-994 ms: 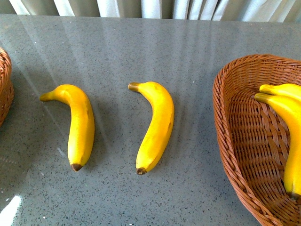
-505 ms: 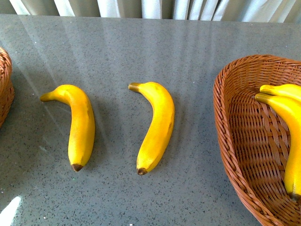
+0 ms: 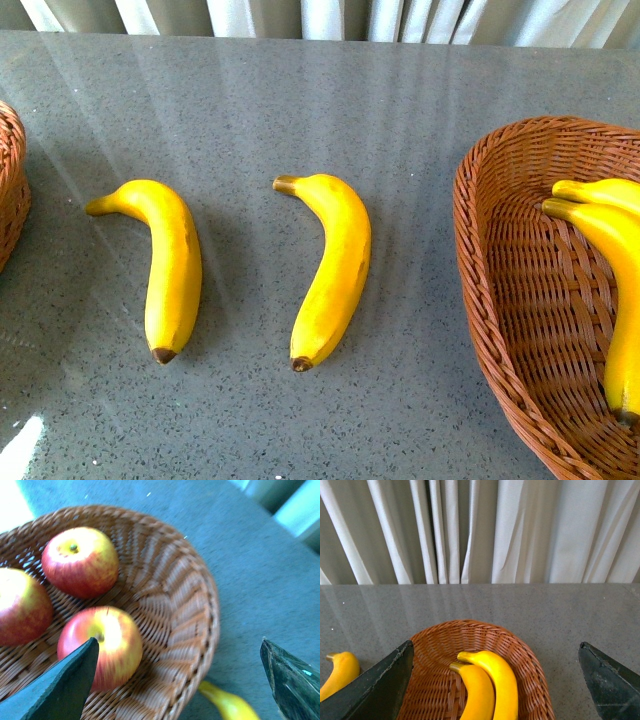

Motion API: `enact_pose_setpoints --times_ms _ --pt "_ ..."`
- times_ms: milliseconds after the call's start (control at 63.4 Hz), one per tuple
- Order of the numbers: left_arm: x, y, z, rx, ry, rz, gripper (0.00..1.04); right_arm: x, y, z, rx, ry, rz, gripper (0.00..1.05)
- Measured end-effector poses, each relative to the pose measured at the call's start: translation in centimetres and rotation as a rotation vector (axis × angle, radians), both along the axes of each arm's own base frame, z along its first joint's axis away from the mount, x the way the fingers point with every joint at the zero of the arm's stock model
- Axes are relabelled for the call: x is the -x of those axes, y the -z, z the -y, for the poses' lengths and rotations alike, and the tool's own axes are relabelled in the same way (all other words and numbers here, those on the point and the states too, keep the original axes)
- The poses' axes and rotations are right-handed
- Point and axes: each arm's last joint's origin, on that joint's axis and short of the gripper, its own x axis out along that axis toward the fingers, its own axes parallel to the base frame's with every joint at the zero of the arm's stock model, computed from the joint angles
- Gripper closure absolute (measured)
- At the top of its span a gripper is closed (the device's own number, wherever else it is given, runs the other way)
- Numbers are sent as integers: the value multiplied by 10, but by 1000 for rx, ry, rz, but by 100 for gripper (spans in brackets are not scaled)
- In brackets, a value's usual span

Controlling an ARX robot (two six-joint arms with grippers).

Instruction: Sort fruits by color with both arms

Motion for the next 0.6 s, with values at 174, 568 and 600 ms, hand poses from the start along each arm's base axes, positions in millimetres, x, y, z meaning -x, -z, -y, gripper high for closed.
enact_pose_setpoints --times_ms 174,568,600 --pt "8 -15 1 -31 39 66 9 0 0 0 0 0 0 9" --pt "64 -2 -18 -430 548 480 72 0 0 0 0 0 0 9" --pt "68 -1 -19 -438 553 474 78 0 0 0 0 0 0 9"
